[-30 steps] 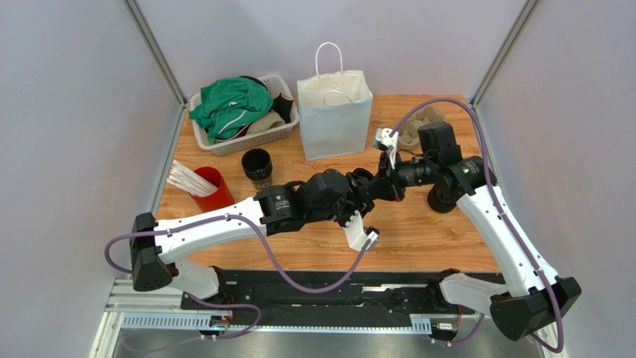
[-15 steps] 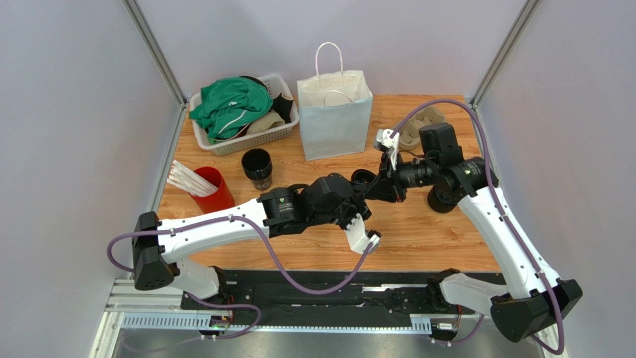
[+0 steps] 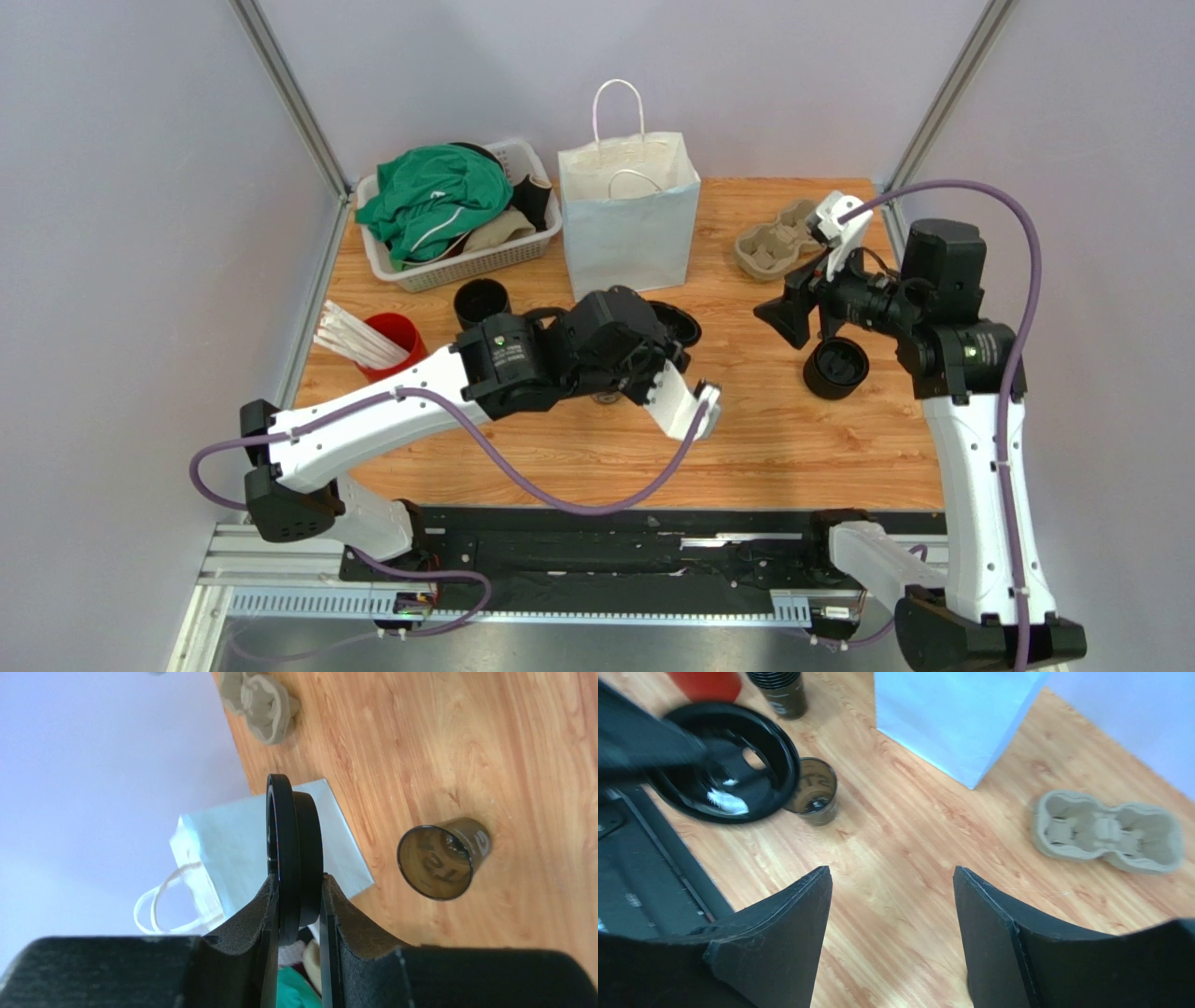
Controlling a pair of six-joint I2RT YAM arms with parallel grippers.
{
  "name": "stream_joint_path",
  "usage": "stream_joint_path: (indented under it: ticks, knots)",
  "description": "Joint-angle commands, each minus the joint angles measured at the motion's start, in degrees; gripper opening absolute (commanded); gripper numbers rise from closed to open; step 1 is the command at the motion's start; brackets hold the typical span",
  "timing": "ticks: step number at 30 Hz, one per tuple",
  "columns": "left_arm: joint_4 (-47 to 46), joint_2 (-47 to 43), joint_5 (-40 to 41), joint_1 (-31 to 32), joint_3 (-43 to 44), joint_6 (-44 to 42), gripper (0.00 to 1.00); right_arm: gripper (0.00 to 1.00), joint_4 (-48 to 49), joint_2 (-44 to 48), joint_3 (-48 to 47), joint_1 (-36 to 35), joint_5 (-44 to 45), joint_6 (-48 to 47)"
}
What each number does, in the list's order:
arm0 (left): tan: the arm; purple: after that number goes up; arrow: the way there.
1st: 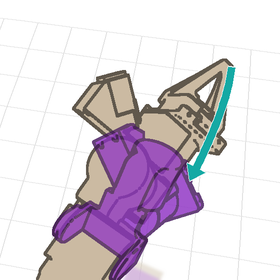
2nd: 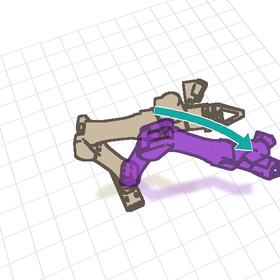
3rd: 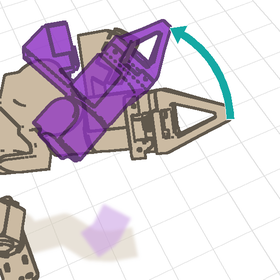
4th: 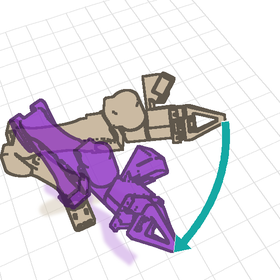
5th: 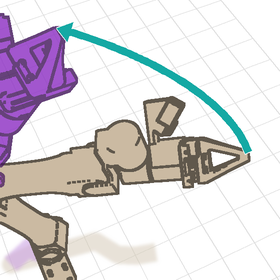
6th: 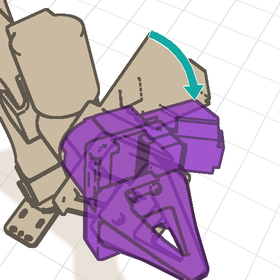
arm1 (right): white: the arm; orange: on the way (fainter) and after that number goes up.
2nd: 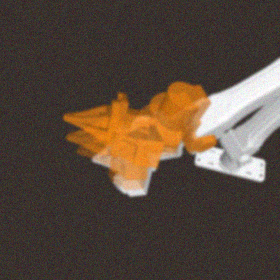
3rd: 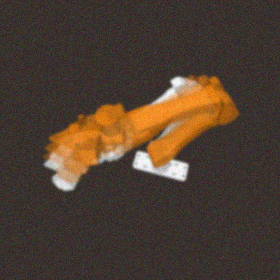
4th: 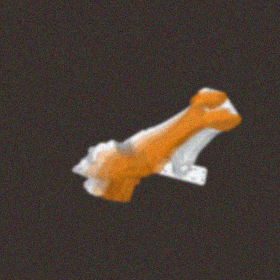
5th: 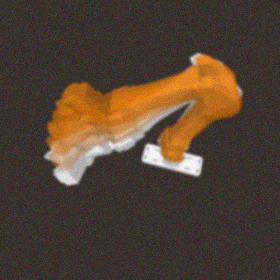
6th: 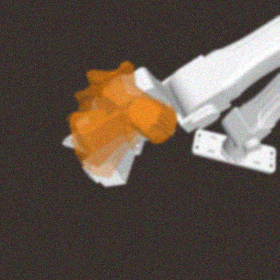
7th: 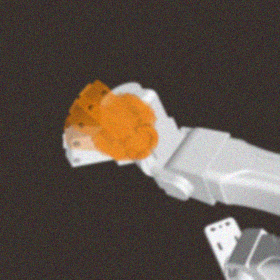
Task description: Pack the takeout coffee
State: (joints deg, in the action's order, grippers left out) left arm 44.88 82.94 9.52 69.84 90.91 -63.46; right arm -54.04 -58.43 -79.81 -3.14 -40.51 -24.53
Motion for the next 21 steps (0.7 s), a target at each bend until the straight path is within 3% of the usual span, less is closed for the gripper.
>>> stream_joint_path:
  ticks: [1, 8, 12, 17, 21]
  knots:
    - [14.69, 1.44, -1.33, -2.34, 10.59, 16.86, 0.19, 0.69, 3.24, 6.47, 4.04, 0.41, 4.47, -2.62]
    - [24.02, 2.31, -11.17, -9.80, 19.89, 33.98, 0.19, 0.79, 4.56, 15.26, 10.90, 0.24, 6.50, -9.38]
    - [24.38, 4.60, -21.72, -15.69, 23.60, 43.75, 0.19, 0.84, 1.24, 17.83, 11.87, 0.15, 0.98, -13.78]
    - [24.64, 6.98, -38.15, -23.85, 20.11, 49.84, 0.20, 0.91, -2.38, 19.23, 11.61, -1.78, -3.52, -18.26]
    - [20.25, 7.33, -49.57, -29.40, 14.30, 54.40, 0.19, 0.90, -1.87, 20.20, 13.10, -5.47, -1.51, -20.11]
